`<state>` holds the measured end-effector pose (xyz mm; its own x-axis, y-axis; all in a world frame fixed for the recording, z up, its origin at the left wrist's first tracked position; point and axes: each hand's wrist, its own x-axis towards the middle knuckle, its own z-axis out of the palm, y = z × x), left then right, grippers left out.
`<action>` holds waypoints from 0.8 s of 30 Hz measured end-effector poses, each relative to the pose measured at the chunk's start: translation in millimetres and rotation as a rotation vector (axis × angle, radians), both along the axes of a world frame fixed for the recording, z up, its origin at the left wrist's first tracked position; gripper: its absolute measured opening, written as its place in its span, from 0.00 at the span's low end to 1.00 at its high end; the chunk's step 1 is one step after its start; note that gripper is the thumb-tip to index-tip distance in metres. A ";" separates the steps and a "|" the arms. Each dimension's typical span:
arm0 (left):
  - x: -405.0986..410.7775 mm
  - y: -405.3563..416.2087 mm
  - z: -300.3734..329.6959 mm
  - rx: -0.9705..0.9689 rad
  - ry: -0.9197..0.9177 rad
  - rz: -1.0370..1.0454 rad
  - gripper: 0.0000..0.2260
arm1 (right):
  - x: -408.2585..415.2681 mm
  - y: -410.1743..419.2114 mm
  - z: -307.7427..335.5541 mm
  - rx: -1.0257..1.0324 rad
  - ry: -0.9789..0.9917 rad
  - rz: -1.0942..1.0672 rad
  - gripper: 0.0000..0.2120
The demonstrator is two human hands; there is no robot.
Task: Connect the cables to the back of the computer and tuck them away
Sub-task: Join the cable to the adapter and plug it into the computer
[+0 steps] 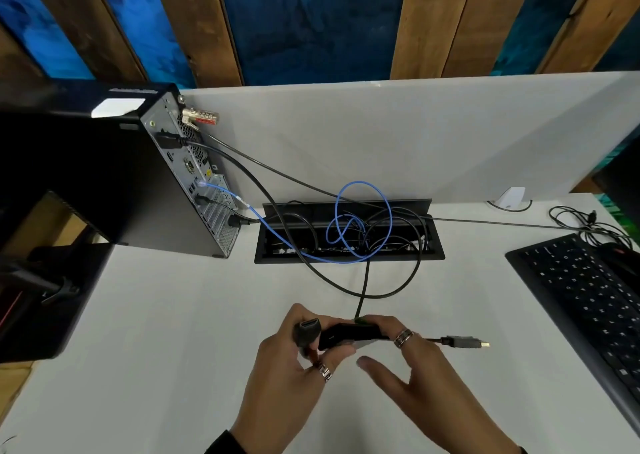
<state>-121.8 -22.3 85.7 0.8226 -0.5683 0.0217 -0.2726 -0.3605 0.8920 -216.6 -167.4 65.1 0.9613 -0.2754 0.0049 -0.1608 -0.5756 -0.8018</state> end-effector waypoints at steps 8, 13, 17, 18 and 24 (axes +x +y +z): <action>9.8 1.5 -11.1 -0.250 0.034 -0.060 0.10 | -2.4 -6.4 4.6 0.306 -0.161 -0.084 0.09; 16.2 2.6 -26.1 -0.294 0.053 -0.118 0.17 | -7.6 -10.7 9.7 0.551 -0.249 -0.128 0.10; 0.1 1.9 -17.2 -0.275 0.043 -0.138 0.18 | -9.8 -11.3 16.3 0.649 -0.260 -0.132 0.12; -2.6 1.3 -14.4 -0.265 0.034 -0.136 0.17 | -10.8 -11.3 17.7 0.653 -0.263 -0.129 0.12; -6.7 2.4 -9.5 -0.219 0.033 -0.141 0.18 | -15.3 -9.6 20.7 0.666 -0.263 -0.120 0.08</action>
